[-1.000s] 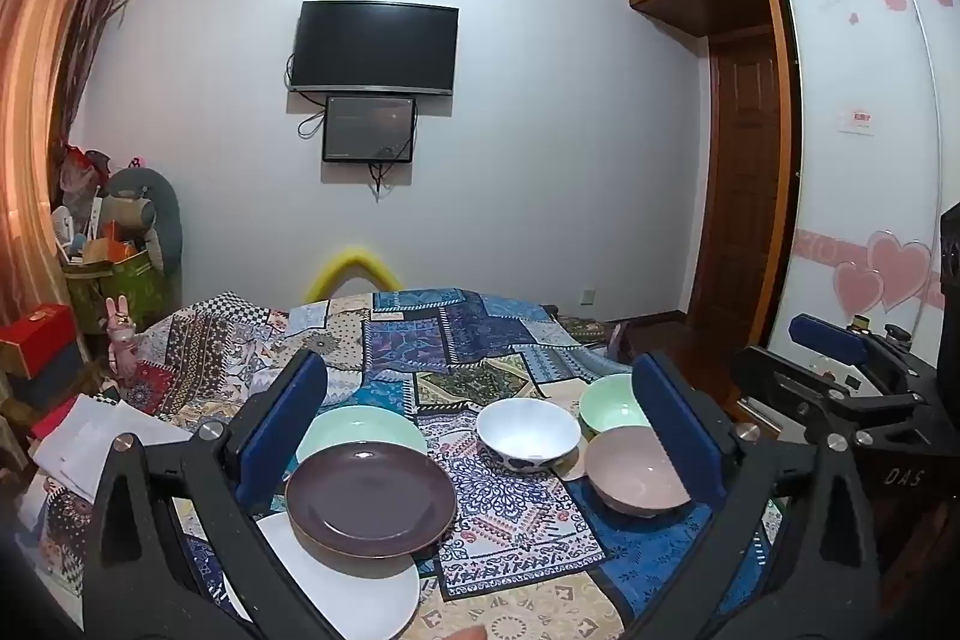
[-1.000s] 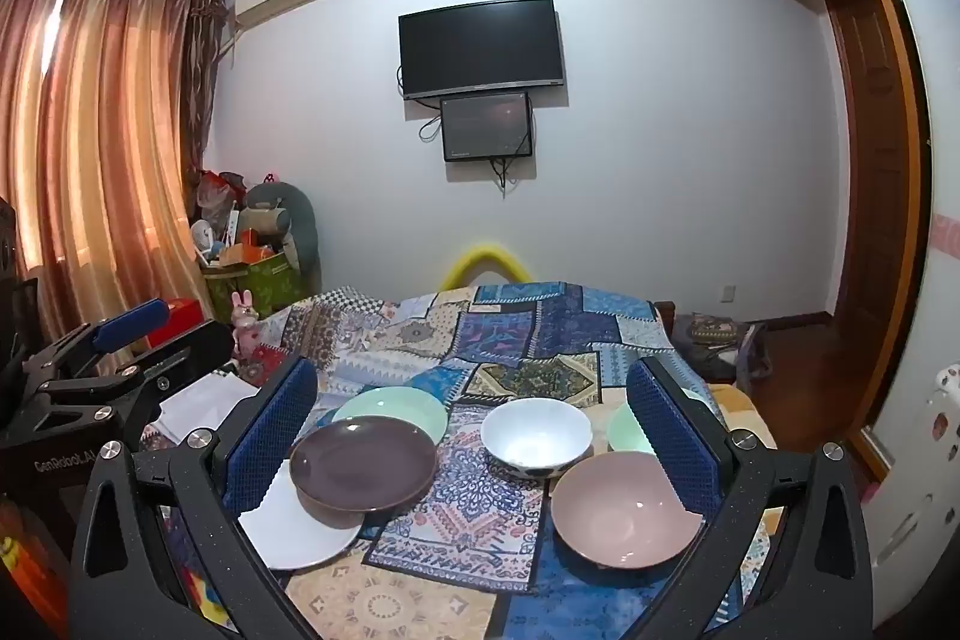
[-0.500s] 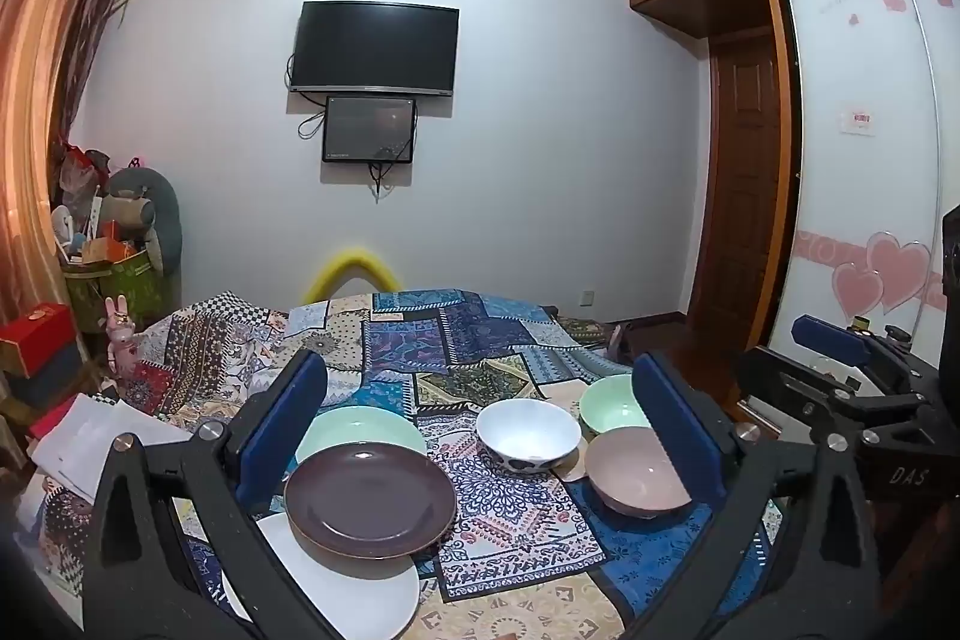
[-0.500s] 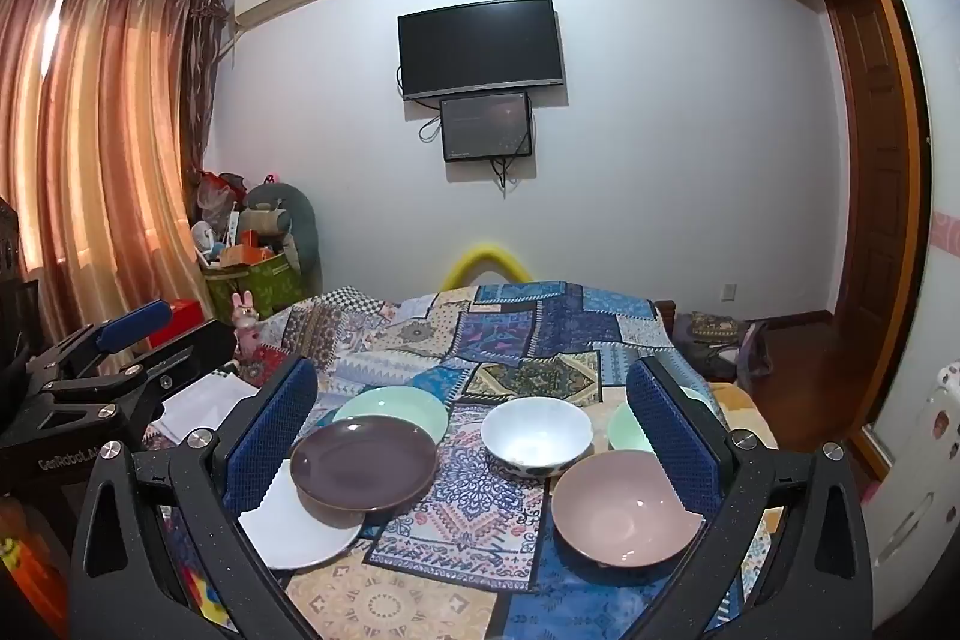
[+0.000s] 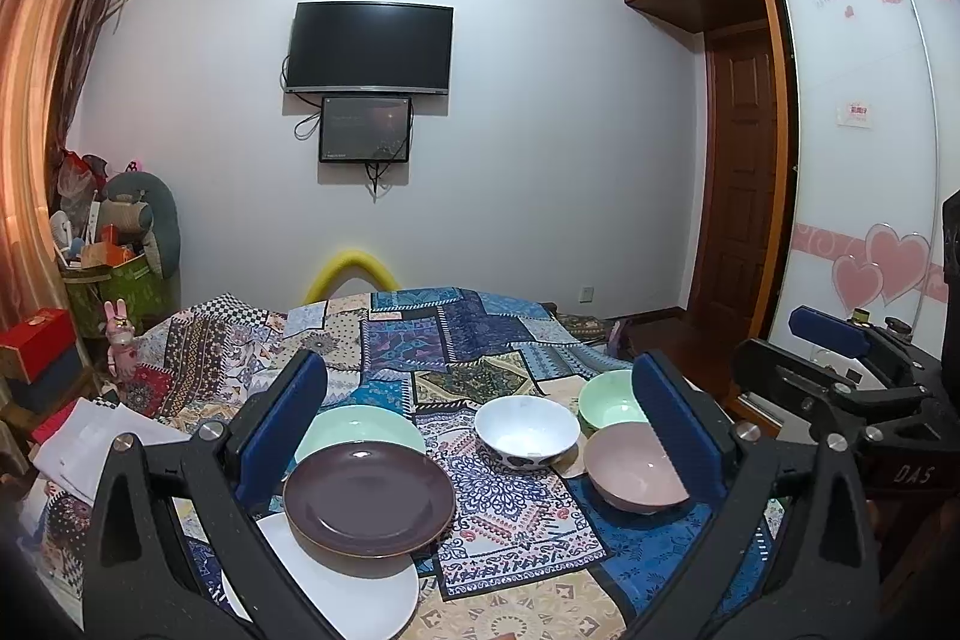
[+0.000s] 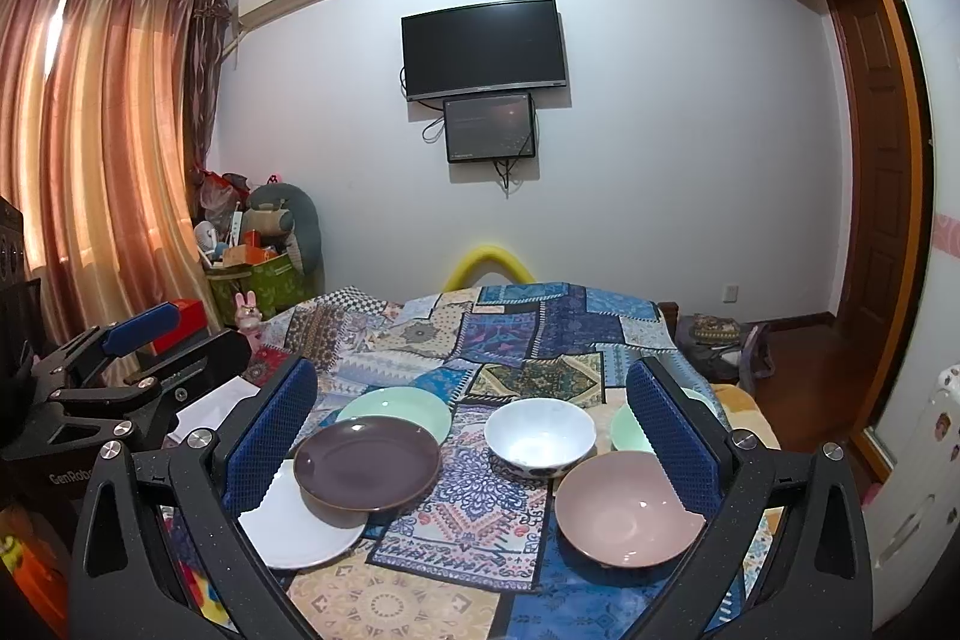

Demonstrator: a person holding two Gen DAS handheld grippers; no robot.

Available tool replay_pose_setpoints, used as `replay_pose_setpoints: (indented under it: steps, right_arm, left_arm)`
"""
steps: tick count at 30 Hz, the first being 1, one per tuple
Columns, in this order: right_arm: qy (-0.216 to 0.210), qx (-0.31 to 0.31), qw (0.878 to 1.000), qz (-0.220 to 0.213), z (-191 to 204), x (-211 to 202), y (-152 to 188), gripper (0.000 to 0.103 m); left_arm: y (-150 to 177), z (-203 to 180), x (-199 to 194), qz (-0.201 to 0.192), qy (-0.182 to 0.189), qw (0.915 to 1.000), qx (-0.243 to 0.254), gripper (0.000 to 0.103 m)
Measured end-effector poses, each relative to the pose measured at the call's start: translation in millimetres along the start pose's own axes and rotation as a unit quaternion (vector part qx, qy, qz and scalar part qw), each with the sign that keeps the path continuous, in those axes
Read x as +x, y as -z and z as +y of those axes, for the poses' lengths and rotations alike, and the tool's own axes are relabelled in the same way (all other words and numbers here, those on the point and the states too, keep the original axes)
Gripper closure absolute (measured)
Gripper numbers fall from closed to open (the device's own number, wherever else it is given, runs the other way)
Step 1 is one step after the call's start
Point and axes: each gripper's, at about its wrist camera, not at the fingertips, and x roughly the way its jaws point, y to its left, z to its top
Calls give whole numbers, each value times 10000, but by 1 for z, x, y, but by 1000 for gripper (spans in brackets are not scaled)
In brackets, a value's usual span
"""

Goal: Organize plates and bowls

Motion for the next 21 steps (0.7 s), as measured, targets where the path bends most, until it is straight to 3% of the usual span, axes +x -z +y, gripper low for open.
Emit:
replay_pose_setpoints:
  steps: [21]
  right_arm:
    - [-21, 6, 10000, -22, -1, -1, 1, 0]
  left_arm:
    - [-1, 6, 0, 14, 4, 10000, -41, 0]
